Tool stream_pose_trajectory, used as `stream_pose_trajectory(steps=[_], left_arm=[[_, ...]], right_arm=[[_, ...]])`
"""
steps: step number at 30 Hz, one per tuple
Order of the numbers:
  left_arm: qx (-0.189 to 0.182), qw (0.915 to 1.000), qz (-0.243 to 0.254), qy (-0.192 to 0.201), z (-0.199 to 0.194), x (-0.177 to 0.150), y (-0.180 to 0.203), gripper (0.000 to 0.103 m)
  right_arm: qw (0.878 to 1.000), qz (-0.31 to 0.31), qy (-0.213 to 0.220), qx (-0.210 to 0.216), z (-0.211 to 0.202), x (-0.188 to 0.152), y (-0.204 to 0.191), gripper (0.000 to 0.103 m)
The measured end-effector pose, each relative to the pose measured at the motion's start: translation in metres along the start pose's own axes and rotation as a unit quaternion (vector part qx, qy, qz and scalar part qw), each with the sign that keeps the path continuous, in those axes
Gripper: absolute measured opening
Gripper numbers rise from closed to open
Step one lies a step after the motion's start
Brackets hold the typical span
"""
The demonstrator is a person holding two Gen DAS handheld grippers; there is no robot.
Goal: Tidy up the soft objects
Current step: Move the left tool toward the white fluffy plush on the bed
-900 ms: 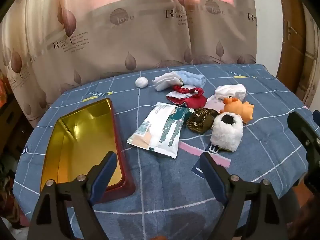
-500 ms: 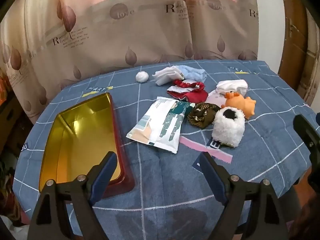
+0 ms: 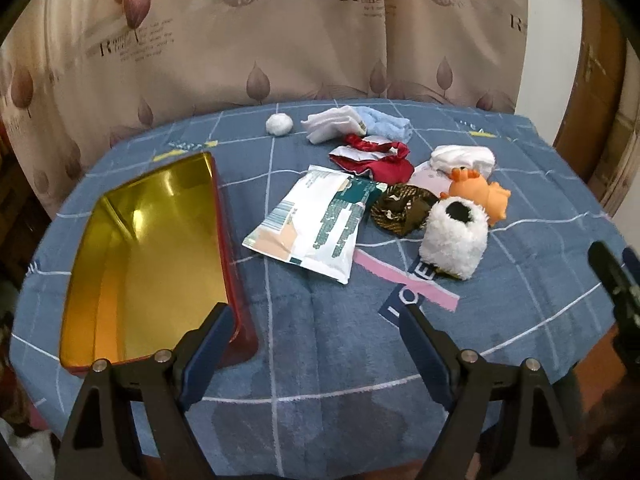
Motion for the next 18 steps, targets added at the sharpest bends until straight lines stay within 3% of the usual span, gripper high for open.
stream_pose_trajectory(steps=[7,18], left_arm=[[-0.009,0.9998,0.015,0.012,-0.008,0.015,0.011,0.087],[-0.016,0.9980,0.056,0.027,0.000,0.043,0.059,0.087]], right_arm=[[1.000,0.028,-0.007,-0.001,0.003,-0.001,0.020,0.103],[0.999,0.034,-0.006,-0.013,0.004,0.004,0.036,0.103]])
Point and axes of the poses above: each gripper's, at about its wrist camera, not at the fingertips, and z roughly the way its jaws point, y to its right, x to its top, the point moved 10 cm from there along z, roughly the way its jaws point, and after that the axes turned 9 degrees about x, right-handed, at the moved point
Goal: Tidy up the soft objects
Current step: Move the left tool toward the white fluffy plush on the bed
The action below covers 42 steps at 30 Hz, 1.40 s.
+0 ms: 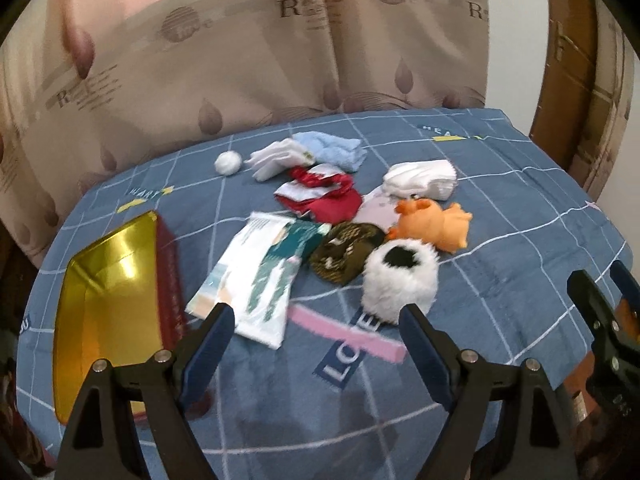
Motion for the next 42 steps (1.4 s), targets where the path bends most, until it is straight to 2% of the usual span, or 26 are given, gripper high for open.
stream_pose_trajectory(steps=[10,30,42], left_arm=[[-0.014,0.9996,0.021,-0.010,0.025,0.014,0.034,0.087],[-0.016,0.9990,0.031,-0.027,0.058,0.021,0.053,0.087],[-0.003,0.9991,0.041,-0.009,0.068,0.025,0.060,0.087]], right_arm=[[1.000,0.016,-0.008,-0.011,0.006,-0.002,0.017,0.103],[0.999,0.032,-0.029,-0.016,0.020,-0.013,0.032,0.103],[0.998,0.040,-0.039,-0.013,0.024,-0.017,0.036,0.103]])
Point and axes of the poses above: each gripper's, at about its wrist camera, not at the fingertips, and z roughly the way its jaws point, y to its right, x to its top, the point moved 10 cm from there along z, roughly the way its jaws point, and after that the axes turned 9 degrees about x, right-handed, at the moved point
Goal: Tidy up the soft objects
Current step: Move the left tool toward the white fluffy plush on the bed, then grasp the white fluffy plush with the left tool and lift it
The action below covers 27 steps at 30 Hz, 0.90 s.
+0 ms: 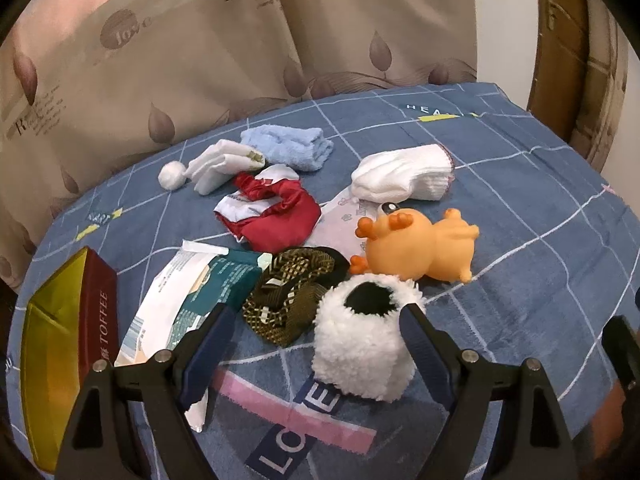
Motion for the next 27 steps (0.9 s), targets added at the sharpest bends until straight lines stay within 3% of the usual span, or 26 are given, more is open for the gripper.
stream_pose_trajectory(steps=[2,4,7,15,27], left_arm=[[-0.004,1.0000,0.006,0.003,0.001,0.000,0.003,0.086],[-0.010,0.9999,0.006,0.007,0.002,0.000,0.005,0.077],[-0.028,0.9995,0.010,0.010,0.002,-0.001,0.012,0.032],[-0.024,0.9993,0.024,0.018,-0.001,0.001,0.018,0.020],[-0.019,0.9991,0.010,0.037,-0.026,0.008,0.010,0.011]], right_arm=[[1.000,0.001,-0.003,0.001,0.001,-0.001,0.000,0.103],[1.000,0.002,-0.004,0.001,0.002,-0.001,0.000,0.103],[1.000,0.003,-0.003,0.001,0.002,-0.001,0.001,0.103],[1.000,0.005,-0.004,0.000,0.003,-0.002,0.001,0.103],[1.000,-0.001,-0.006,0.006,0.001,-0.001,-0.004,0.103]])
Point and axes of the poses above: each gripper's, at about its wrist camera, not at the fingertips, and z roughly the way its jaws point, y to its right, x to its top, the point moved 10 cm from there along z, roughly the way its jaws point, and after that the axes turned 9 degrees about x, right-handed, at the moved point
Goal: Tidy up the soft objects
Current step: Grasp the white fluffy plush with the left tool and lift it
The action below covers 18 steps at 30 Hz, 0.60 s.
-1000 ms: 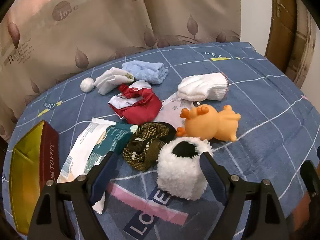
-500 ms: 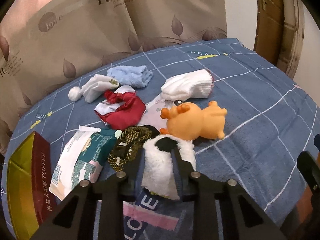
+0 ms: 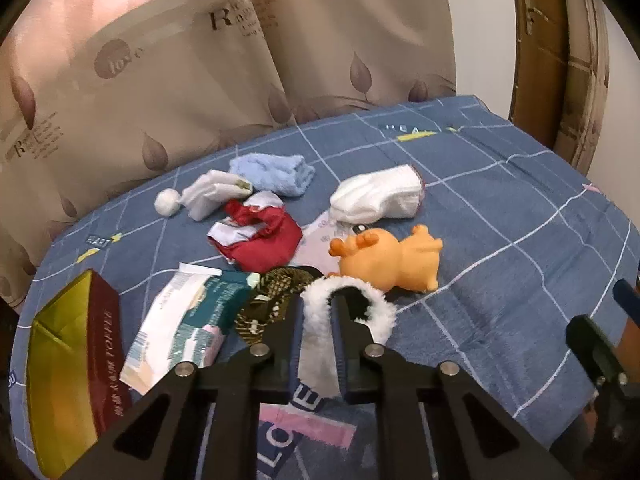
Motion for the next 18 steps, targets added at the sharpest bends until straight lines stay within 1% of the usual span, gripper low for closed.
stream_pose_trajectory(steps=[2,6,13,17,18], left_arm=[[0.000,1.0000,-0.006,0.003,-0.006,0.002,-0.004,0.008],[-0.002,0.9996,-0.026,0.007,-0.020,0.006,-0.020,0.007],[0.003,0.9968,-0.079,0.013,-0.050,0.007,-0.073,0.007],[0.022,0.9954,-0.091,0.020,-0.065,0.004,-0.109,0.007],[0.012,0.9959,-0.088,0.013,-0.066,0.002,-0.113,0.007]], right_arm=[[1.000,0.002,-0.004,0.006,0.001,0.000,-0.001,0.103],[1.000,-0.004,-0.012,0.018,0.002,-0.001,-0.005,0.103],[0.999,-0.026,-0.019,0.027,0.001,-0.001,-0.015,0.103],[0.999,-0.038,-0.015,0.028,-0.002,0.002,-0.021,0.103],[0.999,-0.039,-0.016,0.028,-0.002,0.002,-0.022,0.103]])
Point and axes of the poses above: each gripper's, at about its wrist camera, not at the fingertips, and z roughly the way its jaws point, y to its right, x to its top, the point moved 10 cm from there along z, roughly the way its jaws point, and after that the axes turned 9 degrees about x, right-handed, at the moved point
